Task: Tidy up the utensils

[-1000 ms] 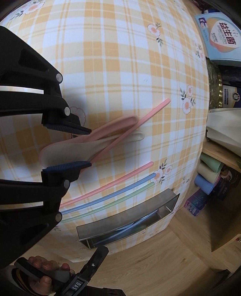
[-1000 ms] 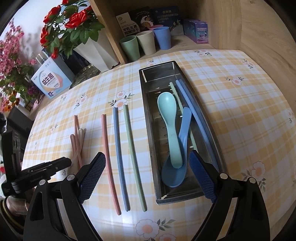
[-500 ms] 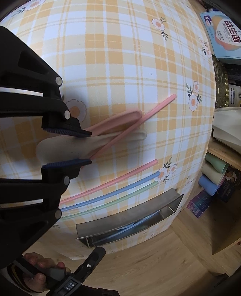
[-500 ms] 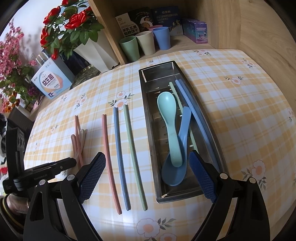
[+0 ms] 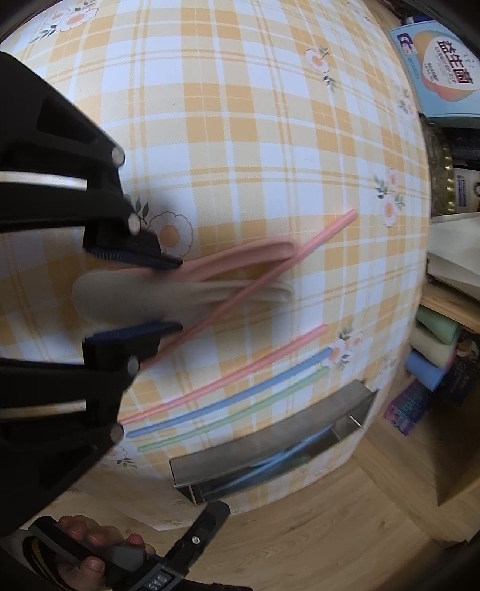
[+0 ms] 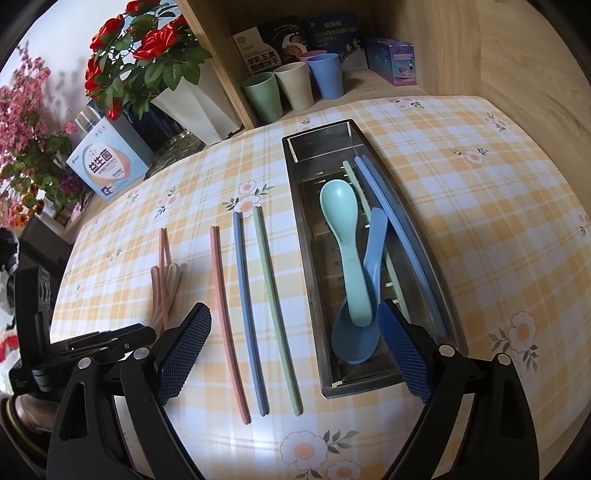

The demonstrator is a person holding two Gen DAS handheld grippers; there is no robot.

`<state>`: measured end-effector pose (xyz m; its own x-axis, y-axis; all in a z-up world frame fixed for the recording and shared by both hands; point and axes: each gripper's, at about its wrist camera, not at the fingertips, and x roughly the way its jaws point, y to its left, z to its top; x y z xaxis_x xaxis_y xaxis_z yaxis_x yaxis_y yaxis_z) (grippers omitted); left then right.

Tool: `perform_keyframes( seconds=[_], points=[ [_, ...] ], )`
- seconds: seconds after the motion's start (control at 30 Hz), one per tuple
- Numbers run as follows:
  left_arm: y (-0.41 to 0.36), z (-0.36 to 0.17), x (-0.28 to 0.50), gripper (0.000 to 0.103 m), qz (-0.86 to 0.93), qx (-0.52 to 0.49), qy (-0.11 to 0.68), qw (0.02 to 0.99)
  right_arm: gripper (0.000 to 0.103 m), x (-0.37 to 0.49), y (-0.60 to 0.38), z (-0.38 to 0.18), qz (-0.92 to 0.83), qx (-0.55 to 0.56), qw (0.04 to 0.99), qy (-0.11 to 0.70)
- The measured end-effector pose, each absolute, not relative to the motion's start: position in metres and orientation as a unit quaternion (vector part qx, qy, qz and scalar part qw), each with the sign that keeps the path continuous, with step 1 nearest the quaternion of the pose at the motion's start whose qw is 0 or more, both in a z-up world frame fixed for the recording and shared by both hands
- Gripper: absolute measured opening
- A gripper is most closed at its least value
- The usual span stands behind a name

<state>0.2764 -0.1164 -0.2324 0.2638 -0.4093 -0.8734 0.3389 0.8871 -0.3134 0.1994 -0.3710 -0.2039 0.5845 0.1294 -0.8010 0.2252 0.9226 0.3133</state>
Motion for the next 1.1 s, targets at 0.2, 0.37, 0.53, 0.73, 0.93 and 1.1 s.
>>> perform_keyframes(
  seconds=[0.2,0.37,0.53,0.73,0.93,1.1],
  points=[
    [-0.105,-0.232,0.278,0.000,-0.225,-0.043,0.557,0.799,0.088,0.198,-0.373,-0.201,-0.031,0.192,0.870,0.453],
    [-0.095,-0.240,0.279,0.000,-0.214,-0.045,0.569,0.792,0.088,0.199,-0.371,-0.200,-0.031,0.191,0.870,0.453],
    [-0.096,-0.240,0.276,0.001,-0.233,-0.054,0.572,0.785,0.088,0.202,-0.364,-0.201,-0.024,0.188,0.869,0.457],
    [-0.096,-0.241,0.283,0.014,-0.233,-0.075,0.570,0.785,0.088,0.201,-0.363,-0.199,-0.022,0.184,0.870,0.456],
    [-0.099,-0.238,0.308,0.023,-0.225,-0.114,0.566,0.785,0.088,0.200,-0.366,-0.200,-0.025,0.187,0.869,0.457],
    [-0.112,-0.240,0.328,0.022,-0.207,-0.098,0.567,0.791,0.088,0.200,-0.367,-0.200,-0.027,0.187,0.869,0.457]
  ],
)
